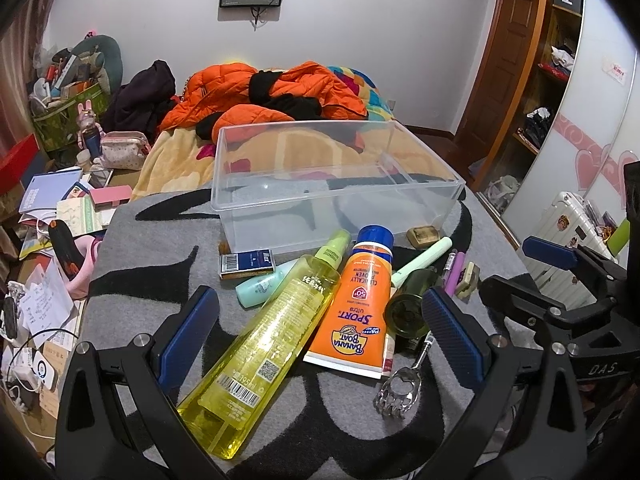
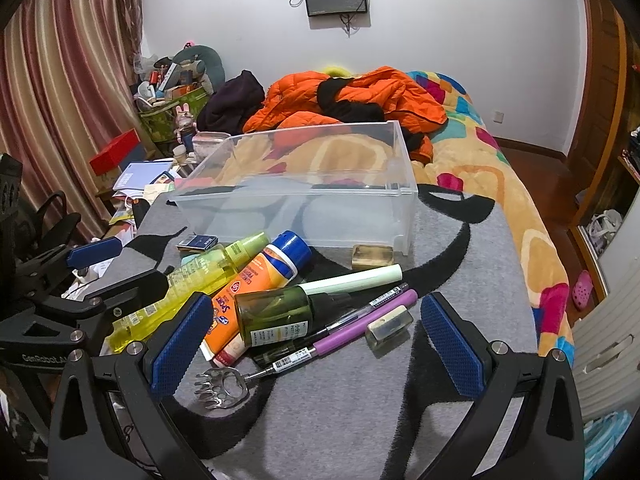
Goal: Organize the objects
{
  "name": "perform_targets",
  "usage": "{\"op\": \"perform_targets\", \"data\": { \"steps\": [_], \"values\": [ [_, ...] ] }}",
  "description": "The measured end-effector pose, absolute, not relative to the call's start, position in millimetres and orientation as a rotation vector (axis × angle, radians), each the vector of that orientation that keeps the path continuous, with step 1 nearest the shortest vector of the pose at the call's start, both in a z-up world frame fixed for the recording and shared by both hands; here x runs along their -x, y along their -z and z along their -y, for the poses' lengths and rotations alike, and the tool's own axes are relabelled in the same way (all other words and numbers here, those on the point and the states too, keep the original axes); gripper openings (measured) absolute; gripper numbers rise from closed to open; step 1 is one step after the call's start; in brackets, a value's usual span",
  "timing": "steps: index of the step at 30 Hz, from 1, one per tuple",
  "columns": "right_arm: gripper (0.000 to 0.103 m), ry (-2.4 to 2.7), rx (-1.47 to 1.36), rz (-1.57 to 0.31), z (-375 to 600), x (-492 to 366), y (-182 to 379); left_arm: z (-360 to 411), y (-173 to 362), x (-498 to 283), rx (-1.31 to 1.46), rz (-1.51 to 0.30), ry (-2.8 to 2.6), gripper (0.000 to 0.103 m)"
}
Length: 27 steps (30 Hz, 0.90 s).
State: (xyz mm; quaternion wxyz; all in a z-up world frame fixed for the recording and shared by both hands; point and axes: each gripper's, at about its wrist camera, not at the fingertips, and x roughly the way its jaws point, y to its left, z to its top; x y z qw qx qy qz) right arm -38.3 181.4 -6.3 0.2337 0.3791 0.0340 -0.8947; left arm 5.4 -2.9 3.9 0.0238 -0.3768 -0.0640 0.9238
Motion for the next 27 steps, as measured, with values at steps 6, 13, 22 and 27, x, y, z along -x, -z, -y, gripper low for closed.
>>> {"op": "perform_targets", "data": {
  "steps": [6,13,22,27],
  "values": [
    [0.103,2.451,-1.03,-0.089,-182,39,6,4,-4,-4,1.167,0.202,-2.862,0.103],
    [0.102,2.474,-1.005,-0.098,-182,38,4,8,2,0,1.199,0.214,-2.85,0.089],
    [0.095,2.521,-1.028,-0.099,-192,49,9,25,12,10,1.244,0.267,-2.855,0.089],
    [0.088,2.528,-1.107,-0.053,-207,65,23,37,26,17,1.312,0.304,-2.805,0.089]
  ]
}}
